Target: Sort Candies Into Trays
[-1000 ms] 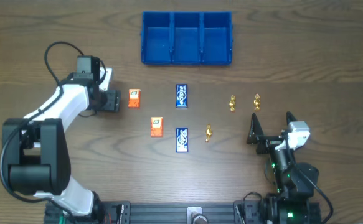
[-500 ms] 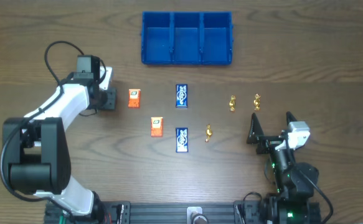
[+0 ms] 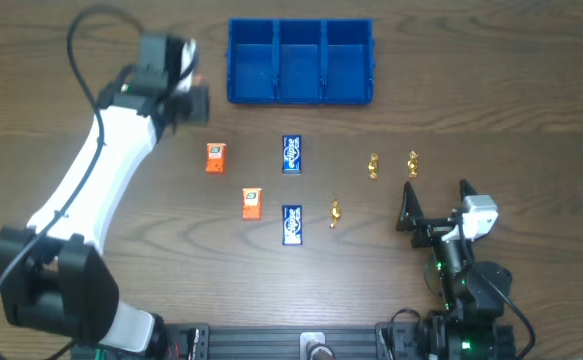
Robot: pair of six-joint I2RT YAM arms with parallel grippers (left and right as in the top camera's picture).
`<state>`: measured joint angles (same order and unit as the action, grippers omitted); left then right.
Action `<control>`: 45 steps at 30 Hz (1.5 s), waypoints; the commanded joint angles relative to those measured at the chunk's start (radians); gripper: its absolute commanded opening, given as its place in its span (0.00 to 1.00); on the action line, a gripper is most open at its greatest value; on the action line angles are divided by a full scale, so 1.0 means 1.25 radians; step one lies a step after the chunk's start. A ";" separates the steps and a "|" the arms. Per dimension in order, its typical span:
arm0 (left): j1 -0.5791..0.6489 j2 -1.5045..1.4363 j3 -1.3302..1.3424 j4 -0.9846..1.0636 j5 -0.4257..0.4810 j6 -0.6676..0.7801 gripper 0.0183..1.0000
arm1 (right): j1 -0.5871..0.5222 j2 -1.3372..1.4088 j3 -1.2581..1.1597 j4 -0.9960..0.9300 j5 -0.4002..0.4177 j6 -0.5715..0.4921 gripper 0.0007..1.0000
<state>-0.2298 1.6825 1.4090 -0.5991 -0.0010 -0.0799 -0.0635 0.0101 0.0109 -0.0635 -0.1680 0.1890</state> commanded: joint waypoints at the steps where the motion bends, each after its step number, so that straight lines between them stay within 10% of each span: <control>1: -0.079 0.081 0.253 -0.050 -0.085 -0.096 0.29 | -0.004 -0.006 -0.002 -0.001 -0.002 -0.009 1.00; 21: -0.106 0.443 0.521 -0.134 -0.068 -0.152 0.35 | -0.004 -0.006 -0.002 -0.001 -0.002 -0.009 1.00; 27: -0.104 0.409 0.500 -0.130 -0.072 -0.152 0.94 | -0.004 -0.006 -0.002 -0.001 -0.002 -0.009 1.00; 45: -0.115 -0.171 -0.342 0.084 -0.119 -0.171 0.97 | -0.004 -0.006 -0.002 -0.001 -0.002 -0.009 1.00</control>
<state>-0.3702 1.4223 1.0878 -0.5610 -0.1413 -0.2771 -0.0635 0.0082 0.0109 -0.0628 -0.1677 0.1886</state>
